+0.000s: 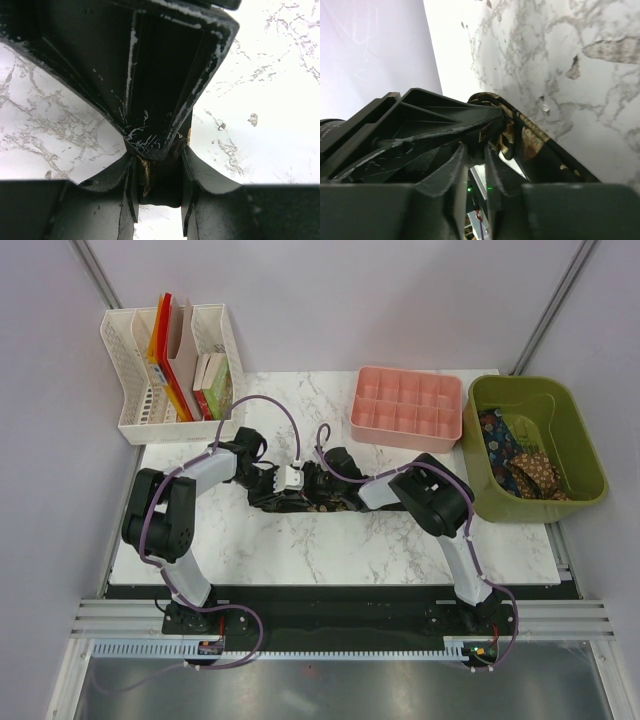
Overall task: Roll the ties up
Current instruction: Roll the tie at the center of the board.
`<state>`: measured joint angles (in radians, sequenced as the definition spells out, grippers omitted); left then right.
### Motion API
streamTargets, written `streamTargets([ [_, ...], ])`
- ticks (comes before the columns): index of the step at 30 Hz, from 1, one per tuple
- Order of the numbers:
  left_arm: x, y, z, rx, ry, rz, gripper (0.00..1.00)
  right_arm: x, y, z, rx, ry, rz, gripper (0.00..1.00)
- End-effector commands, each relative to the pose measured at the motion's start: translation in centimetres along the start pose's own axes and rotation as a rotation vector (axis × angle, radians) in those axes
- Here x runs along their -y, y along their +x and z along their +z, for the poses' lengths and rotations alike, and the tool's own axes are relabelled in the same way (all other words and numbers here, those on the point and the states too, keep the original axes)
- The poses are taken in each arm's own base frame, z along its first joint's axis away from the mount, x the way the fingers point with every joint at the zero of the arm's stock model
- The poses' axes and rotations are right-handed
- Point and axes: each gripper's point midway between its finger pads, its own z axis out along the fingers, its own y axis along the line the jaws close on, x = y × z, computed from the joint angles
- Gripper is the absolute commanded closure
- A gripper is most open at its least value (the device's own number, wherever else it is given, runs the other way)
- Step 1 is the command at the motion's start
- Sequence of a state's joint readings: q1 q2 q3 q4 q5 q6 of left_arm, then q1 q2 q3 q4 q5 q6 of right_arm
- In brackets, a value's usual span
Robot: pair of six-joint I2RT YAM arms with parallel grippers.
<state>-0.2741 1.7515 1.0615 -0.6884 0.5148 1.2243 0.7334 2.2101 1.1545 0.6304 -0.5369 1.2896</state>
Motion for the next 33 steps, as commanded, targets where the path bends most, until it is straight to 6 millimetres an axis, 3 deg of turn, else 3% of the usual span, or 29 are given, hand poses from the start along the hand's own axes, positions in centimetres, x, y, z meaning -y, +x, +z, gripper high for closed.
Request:
streamTargets([
  [1, 2.0, 2.0, 0.4, -0.074, 0.068, -0.073, 0.90, -0.6, -0.1, 0.8, 0.014, -0.028, -0.008, 0.81],
  [5, 1.7, 1.8, 0.1, -0.072, 0.057, -0.077, 0.86, 0.5, -0.1, 0.5, 0.006, 0.014, -0.006, 1.00],
  [15, 0.8, 0.0, -1.1, -0.021, 0.016, -0.068, 0.59, 4.8, -1.4, -1.5, 0.013, 0.163, -0.010, 1.00],
  [33, 0.0, -1.8, -2.0, 0.039, -0.006, -0.058, 0.33, 7.8, -2.1, -2.8, 0.009, 0.289, -0.045, 1.00],
])
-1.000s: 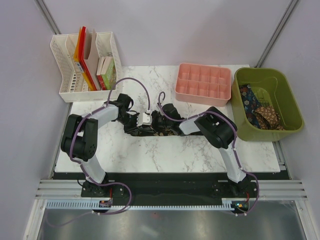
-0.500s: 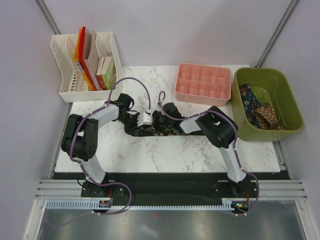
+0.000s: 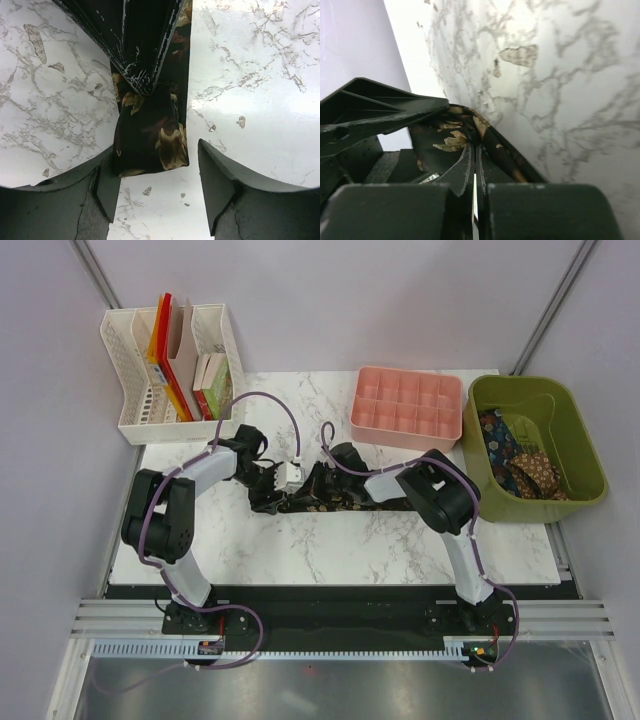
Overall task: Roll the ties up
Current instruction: Roll the tie at the center of the board.
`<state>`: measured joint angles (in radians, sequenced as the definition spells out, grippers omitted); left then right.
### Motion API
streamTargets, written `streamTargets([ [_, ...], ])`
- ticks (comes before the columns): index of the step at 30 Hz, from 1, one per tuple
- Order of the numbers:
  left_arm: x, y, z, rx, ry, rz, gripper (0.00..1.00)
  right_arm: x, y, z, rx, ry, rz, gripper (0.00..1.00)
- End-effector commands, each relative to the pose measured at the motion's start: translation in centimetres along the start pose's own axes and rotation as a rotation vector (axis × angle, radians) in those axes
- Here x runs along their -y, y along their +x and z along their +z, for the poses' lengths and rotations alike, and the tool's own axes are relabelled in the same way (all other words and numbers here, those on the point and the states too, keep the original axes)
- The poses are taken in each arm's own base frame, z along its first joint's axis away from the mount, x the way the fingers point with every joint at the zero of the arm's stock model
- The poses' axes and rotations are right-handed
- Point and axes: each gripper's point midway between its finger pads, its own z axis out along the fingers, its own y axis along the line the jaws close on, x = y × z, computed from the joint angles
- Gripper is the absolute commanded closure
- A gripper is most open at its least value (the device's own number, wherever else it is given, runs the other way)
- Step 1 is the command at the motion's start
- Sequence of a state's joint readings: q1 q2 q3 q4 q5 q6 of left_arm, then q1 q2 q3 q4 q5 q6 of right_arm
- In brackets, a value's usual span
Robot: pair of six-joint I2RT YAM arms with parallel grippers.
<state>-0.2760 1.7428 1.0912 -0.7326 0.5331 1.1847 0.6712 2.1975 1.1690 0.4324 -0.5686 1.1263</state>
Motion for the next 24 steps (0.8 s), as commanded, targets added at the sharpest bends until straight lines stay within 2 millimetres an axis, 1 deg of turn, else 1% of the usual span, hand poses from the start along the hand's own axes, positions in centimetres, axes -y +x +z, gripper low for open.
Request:
streamTargets([
  [1, -0.3, -1.1, -1.3, 0.027, -0.021, -0.020, 0.32, 4.3, -0.4, -0.5, 0.029, 0.160, 0.004, 1.00],
  [8, -0.5, -2.1, -1.0, 0.056, -0.013, -0.050, 0.31, 3.9, -0.3, -1.0, 0.034, 0.149, -0.019, 1.00],
  [11, -0.4, -2.6, -0.5, 0.058, -0.013, -0.051, 0.33, 3.8, -0.3, -1.1, 0.040, 0.139, -0.016, 1.00],
  [16, -0.3, -3.7, 0.2, 0.060, -0.003, -0.055, 0.46, 3.4, -0.3, -1.1, 0.046, 0.120, -0.018, 1.00],
  [17, -0.1, -4.0, 0.6, 0.056, 0.006, -0.049, 0.52, 3.2, -0.3, -1.1, 0.046, 0.114, -0.019, 1.00],
  [19, -0.1, -4.6, 0.7, 0.061, 0.004, -0.040, 0.58, 3.2, -0.3, -1.1, 0.044, 0.111, -0.017, 1.00],
  [20, 0.2, -5.0, 1.0, 0.060, 0.014, -0.033, 0.64, 3.1, -0.3, -1.1, 0.045, 0.107, -0.015, 1.00],
  [24, 0.4, -5.7, 1.7, 0.052, 0.020, -0.017, 0.67, 3.0, 0.0, -1.2, 0.040, 0.100, -0.015, 1.00],
])
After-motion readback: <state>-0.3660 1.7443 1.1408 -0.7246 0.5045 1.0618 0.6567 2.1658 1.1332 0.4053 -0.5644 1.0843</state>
